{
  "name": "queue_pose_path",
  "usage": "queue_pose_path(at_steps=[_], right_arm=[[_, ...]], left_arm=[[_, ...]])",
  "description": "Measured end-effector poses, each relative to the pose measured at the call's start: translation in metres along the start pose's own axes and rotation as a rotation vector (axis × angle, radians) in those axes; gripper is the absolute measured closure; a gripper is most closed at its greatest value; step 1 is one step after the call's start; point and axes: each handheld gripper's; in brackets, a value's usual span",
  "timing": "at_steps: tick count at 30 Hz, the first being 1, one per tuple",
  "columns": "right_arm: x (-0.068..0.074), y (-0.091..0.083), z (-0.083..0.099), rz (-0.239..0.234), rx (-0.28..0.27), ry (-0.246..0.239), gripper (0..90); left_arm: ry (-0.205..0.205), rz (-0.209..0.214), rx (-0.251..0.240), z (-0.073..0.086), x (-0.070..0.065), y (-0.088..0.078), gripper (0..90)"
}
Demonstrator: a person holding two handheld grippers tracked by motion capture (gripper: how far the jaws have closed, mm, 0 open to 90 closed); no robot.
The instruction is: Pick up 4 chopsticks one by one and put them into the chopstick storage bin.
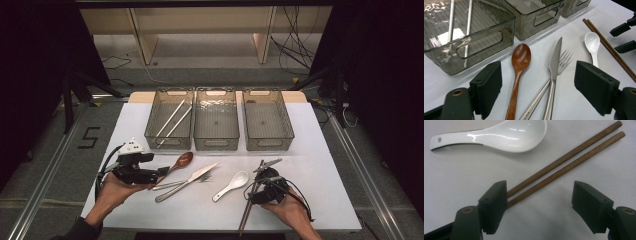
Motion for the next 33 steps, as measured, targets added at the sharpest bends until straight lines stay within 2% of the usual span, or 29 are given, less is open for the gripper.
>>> queue_pose_path(at_steps=[8,13,16,20,27,33], right_arm=[[0.001,0.0035,0.0004,-0.002,0.031,-0.013,31.8],[0.0006,0.004,0.0001,-0.015,0.041,-0.003,33.2],[0.001,0.0056,0.0,-0.039,0.053,0.013,33.7],[0.0022,0.0061,-0.0002,-0.03,0.063,0.002,36.0],[0.0008,0.0045,0.0008,-0.015,0.081,-0.018,45.5],[0.0019,0.0039,0.0004,-0.012,0.101,-0.034,45.7]], left_arm=[[0.013,0.0,0.008,0.0006,-0.0024,0.0025,21.7],[0.013,0.0,0.009,0.001,-0.0022,0.0028,21.7],[0.017,0.001,0.012,0.0012,-0.0028,0.0034,21.7],[0.021,-0.001,0.019,0.0015,-0.003,0.0043,21.7],[0.022,0.0,0.021,0.0018,-0.0028,0.0041,21.7],[0.022,0.0,0.024,0.0022,-0.0026,0.005,21.8]])
Point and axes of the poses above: each handheld gripper's, and its own axes: y roughly forward along the jaws, z roughly out of its underside, x roughly to its left, and after that the axes turned 2 degrees about -y, right-handed
